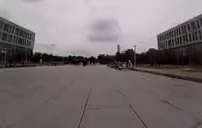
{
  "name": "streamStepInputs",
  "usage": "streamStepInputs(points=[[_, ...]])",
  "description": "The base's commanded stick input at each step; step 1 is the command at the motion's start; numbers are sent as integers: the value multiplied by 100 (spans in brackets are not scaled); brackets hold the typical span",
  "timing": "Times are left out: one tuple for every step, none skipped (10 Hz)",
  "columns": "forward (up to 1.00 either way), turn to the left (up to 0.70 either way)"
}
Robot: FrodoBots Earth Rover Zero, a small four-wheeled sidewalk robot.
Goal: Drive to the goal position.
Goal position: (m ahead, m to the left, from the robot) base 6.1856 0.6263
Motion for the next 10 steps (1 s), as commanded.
streamStepInputs(points=[[70, 1], [70, 1], [70, 1], [70, 1], [70, 1], [70, 1], [70, 1], [70, 1], [70, 1], [70, 1]])
